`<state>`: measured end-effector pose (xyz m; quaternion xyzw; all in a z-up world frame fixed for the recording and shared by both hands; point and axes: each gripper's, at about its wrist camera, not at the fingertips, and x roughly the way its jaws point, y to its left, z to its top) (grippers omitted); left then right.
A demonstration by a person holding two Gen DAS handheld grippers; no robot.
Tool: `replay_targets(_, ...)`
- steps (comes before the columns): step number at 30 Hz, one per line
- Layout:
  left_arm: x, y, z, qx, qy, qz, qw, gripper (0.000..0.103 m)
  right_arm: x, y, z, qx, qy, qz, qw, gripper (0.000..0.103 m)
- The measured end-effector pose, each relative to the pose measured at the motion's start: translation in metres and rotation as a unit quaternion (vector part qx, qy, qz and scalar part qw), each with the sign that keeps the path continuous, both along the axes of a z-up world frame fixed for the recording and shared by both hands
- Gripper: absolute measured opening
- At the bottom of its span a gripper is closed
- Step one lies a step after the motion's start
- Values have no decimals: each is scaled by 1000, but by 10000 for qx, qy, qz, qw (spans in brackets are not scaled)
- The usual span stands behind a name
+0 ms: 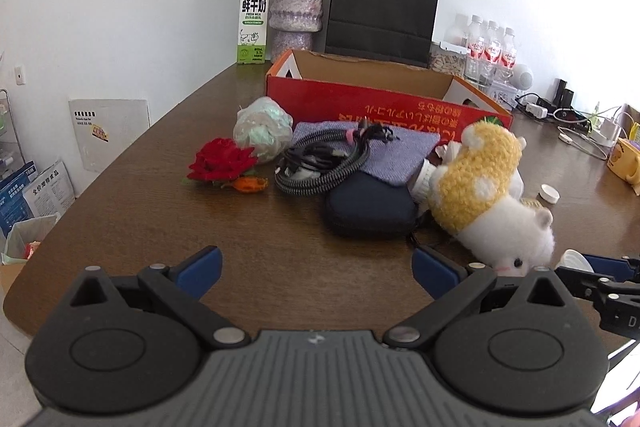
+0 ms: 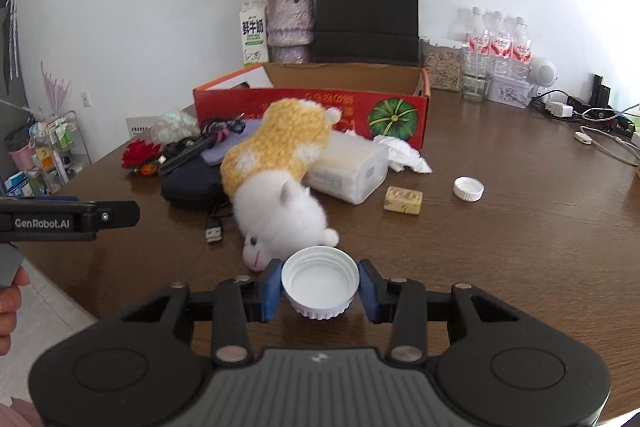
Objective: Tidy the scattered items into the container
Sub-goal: 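Lift the cap with the right gripper while the left gripper grasps the red rose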
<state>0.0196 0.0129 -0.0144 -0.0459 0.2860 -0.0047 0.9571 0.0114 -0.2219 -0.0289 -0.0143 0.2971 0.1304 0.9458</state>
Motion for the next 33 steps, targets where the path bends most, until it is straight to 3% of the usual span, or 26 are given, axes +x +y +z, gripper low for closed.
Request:
replay_targets(13,54,5,22,271,-368,111,9989,103,30,-12,14,16,-318,-231,9992,39)
replay_targets(25,95,59,17,579,-307,1085,9919,103,54,-16,15,-4,-349,-403,9986,39)
replay_targets(30,112,70,2,550,90,895,9944,94,58,-12,13,-38,-311,-411,9987,39)
replay_targets(32,116,73,-5,509,219,848,9949,85,59,-11,13,-43,-303,-418,9987,39)
replay_targets(33,117,74,-7,438,270,837,9952,73,60,-11,13,-43,-302,-425,9986,39)
